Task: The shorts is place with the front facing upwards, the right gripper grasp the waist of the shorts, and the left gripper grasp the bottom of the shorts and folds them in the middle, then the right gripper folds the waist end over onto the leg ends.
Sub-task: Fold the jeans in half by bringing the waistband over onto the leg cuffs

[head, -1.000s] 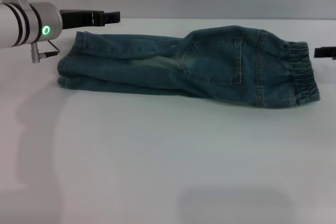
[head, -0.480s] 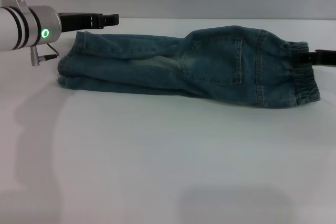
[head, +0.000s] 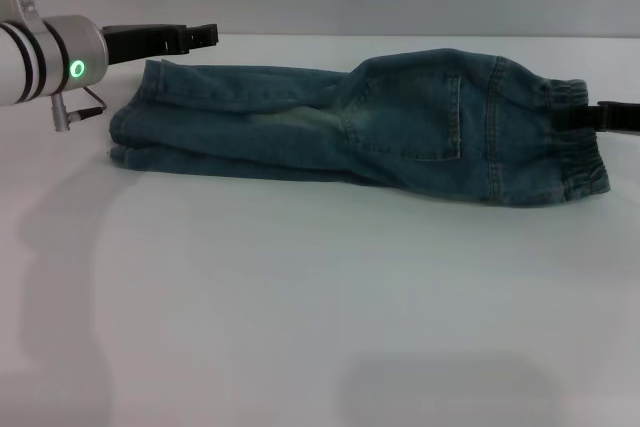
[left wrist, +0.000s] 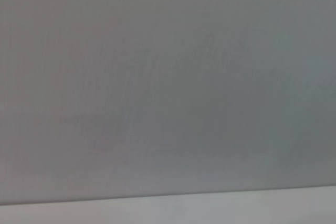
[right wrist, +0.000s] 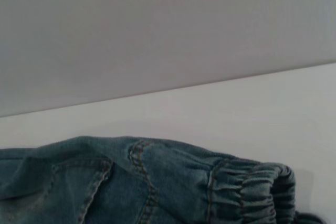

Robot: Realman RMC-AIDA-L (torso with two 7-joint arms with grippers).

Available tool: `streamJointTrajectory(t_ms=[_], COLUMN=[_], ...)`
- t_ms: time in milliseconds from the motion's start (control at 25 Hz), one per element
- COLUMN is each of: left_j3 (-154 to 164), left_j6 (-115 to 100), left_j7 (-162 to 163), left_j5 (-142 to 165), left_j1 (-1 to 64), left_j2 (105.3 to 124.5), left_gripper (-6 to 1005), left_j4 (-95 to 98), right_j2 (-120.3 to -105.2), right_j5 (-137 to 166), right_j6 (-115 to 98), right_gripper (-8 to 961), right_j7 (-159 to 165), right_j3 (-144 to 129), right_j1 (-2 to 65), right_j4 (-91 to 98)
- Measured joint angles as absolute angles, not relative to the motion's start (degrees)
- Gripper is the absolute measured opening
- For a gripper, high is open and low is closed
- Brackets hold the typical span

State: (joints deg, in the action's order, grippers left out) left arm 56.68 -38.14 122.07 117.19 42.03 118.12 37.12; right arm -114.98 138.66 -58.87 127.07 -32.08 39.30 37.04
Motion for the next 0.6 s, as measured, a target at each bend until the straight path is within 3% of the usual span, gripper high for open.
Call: streamJointTrajectory(t_ms=[600], left_j3=[57.21], left_j6=[-38.93], left_j7=[120.57], left_j5=[114.45], left_j1=[41.21], left_j2=[118.21], left_gripper=[813], left_j4=[36.54], right_j2=[-116.6], right_j5=[138.08], right_j6=[-56.88], right_gripper=[571], right_j7=[125.51], right_j3=[-32.17], right_j1=[40.6], right_j4=[35.22])
